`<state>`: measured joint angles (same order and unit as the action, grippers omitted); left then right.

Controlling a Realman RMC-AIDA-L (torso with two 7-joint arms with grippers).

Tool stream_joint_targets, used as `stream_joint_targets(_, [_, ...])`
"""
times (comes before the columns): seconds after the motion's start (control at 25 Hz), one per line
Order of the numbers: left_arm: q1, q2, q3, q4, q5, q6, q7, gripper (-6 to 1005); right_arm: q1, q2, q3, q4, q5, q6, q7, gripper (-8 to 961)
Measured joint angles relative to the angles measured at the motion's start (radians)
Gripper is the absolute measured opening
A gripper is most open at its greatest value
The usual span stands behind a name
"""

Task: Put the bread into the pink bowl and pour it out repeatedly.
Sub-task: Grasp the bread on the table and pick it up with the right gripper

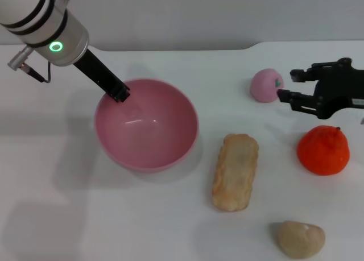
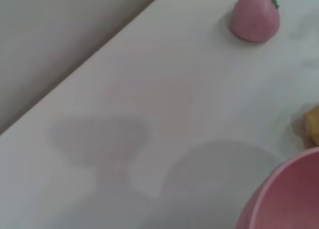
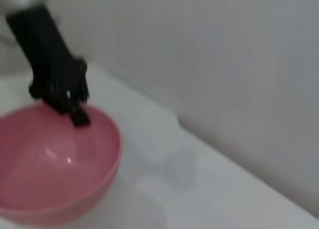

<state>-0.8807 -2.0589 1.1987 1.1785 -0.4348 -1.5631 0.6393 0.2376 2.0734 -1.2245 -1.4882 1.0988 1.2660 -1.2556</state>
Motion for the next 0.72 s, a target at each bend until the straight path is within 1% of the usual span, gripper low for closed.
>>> stream_joint_targets(0.16, [0.000, 0.000, 0.000, 0.005, 0.000, -0.008, 0.001, 60, 0.061, -0.001, -0.084, -0.192, -0.251, 0.079, 0.214, 470])
stream_joint_targets(0.24, [-0.001, 0.000, 0.004, 0.005, 0.000, -0.010, 0.002, 60, 0.108, -0.002, -0.132, -0.269, -0.371, 0.176, 0.287, 470])
stream_joint_targets(0.32, [-0.003, 0.000, 0.006, 0.006, 0.000, -0.011, 0.002, 60, 0.162, -0.002, -0.179, -0.298, -0.445, 0.281, 0.319, 469])
stream_joint_targets(0.48, [-0.005, -0.001, 0.007, 0.006, 0.000, -0.015, 0.002, 60, 0.252, -0.002, -0.286, -0.285, -0.539, 0.426, 0.354, 469])
stream_joint_targets(0.56, [-0.005, -0.001, 0.007, 0.006, 0.001, -0.016, 0.003, 60, 0.285, -0.003, -0.337, -0.257, -0.565, 0.463, 0.370, 469])
stream_joint_targets(0.72, [-0.003, -0.002, 0.008, 0.006, 0.001, -0.017, 0.003, 60, 0.315, -0.002, -0.393, -0.195, -0.590, 0.478, 0.379, 470])
